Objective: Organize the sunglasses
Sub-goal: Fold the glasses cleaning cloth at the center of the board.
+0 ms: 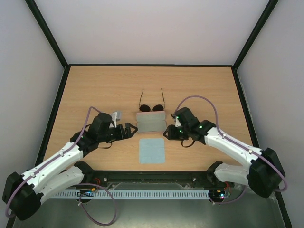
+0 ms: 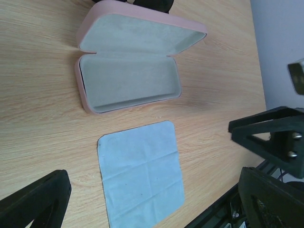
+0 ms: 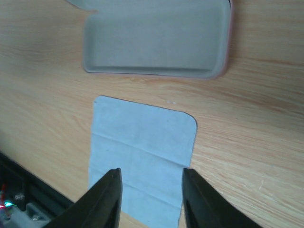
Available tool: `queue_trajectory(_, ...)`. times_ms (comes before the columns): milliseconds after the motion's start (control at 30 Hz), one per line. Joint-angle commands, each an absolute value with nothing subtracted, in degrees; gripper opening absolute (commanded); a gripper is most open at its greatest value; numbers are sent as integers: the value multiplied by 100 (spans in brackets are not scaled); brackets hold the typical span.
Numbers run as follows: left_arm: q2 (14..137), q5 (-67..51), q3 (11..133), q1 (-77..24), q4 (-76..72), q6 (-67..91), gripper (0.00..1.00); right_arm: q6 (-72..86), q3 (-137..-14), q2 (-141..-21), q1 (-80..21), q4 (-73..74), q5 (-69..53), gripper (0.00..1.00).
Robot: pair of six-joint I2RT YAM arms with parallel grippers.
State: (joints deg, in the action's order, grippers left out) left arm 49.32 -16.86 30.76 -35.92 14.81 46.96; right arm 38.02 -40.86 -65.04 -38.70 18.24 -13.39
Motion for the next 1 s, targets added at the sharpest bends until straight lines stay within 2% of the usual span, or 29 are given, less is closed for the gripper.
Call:
queue_trajectory(0,4686,-1518,3001,-3584,1587,4793,99,3674,-4477,-7067,-4379,2275,-216,28)
queue_trajectory(67,4600,-1352,3050,-3590,1716,4781,99,3667,-4584,-7309,-4573,2320,93,24)
queue_trajectory(300,4755,-1136,2948,-3597,1767,4604,99,3668,-4887,-8092,-5082,2473,1080,20)
queue_trajectory(533,4652,-1026,2852,-3598,1882,4552,99,3698,-5013,-8579,-5135,2298,1019,10)
queue_trajectory(800,5080,-954,2822,-3621,1717,4423,99,3725,-4979,-8755,-5169,2098,935,13)
queue_trajectory(900,5402,-796,2887,-3810,1615,4404,91,3769,-4817,-8519,-5172,2044,914,16)
queue_trajectory(967,5650,-640,2959,-4014,1579,4403,81,3801,-4732,-8393,-5169,1989,868,16)
